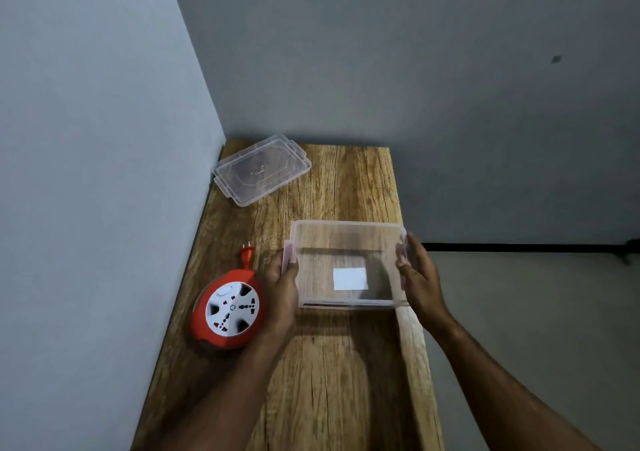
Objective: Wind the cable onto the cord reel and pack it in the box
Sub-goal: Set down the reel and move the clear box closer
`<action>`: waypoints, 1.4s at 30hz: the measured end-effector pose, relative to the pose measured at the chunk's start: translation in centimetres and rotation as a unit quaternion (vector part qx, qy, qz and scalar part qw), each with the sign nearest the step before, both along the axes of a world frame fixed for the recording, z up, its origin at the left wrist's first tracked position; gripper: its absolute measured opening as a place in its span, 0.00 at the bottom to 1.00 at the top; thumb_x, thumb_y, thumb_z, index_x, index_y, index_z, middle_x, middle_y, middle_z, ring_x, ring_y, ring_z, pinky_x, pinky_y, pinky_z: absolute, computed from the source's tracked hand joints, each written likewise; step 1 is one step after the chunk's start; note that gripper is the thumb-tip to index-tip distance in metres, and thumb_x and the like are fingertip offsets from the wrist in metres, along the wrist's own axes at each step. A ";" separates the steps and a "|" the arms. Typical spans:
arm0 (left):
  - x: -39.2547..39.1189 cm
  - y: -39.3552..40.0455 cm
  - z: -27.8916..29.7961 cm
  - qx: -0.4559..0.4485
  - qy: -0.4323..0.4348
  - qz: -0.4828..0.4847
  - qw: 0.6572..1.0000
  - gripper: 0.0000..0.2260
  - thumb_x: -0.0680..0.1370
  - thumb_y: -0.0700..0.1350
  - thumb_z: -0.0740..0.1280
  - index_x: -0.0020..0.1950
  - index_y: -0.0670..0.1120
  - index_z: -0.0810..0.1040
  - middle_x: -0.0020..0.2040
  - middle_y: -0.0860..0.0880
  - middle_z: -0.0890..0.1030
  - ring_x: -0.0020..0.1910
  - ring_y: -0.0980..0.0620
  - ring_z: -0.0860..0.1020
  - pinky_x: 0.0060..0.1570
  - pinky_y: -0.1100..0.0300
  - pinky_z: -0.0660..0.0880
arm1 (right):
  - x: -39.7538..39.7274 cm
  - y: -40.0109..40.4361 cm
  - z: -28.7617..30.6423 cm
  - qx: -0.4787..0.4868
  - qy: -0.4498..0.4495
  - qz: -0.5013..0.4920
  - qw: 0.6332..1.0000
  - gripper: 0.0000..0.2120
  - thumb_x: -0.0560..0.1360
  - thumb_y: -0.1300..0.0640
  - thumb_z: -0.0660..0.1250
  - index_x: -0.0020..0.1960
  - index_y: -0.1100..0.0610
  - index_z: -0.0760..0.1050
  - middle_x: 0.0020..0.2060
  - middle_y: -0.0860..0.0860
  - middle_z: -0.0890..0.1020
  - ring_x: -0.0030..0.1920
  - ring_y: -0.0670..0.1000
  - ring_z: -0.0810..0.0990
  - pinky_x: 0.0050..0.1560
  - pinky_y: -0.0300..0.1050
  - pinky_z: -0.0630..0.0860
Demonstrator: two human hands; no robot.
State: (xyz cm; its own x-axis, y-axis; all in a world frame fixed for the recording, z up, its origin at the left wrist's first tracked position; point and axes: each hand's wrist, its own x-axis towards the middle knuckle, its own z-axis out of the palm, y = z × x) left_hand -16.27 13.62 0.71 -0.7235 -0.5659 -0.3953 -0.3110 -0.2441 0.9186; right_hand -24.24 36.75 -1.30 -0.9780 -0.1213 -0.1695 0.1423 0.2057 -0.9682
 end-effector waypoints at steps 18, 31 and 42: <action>1.5 -7.1 3.4 -0.071 0.059 0.078 0.993 0.18 0.82 0.47 0.67 0.73 0.49 0.74 0.67 0.52 0.80 0.65 0.52 0.78 0.58 0.60 0.75 | -1.7 -7.9 6.0 0.041 0.152 0.016 0.987 0.28 0.82 0.54 0.67 0.79 0.51 0.63 0.76 0.46 0.68 0.74 0.45 0.67 0.72 0.44 0.67; 9.0 -13.6 1.5 -0.108 -0.010 0.156 0.982 0.22 0.84 0.46 0.65 0.78 0.47 0.69 0.73 0.50 0.75 0.70 0.50 0.74 0.47 0.74 0.71 | 6.1 -24.3 4.3 0.016 0.102 0.201 0.974 0.25 0.83 0.51 0.64 0.78 0.52 0.64 0.75 0.46 0.69 0.74 0.44 0.67 0.73 0.44 0.67; 11.0 -11.6 -3.6 -0.102 -0.053 0.094 0.989 0.22 0.81 0.51 0.68 0.75 0.53 0.70 0.70 0.50 0.76 0.66 0.50 0.77 0.55 0.61 0.79 | 9.7 -25.9 -2.8 0.227 0.072 0.160 0.958 0.21 0.80 0.47 0.63 0.69 0.56 0.69 0.64 0.54 0.77 0.65 0.54 0.75 0.66 0.58 0.73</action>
State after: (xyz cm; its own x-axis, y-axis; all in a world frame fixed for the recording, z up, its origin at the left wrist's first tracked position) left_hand -5.30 2.05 -2.92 -0.5582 -0.7629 -0.3263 -0.3747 -0.1192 0.9195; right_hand -14.57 10.85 -4.12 -0.9207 -0.3640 -0.1410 -0.1272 0.6213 -0.7731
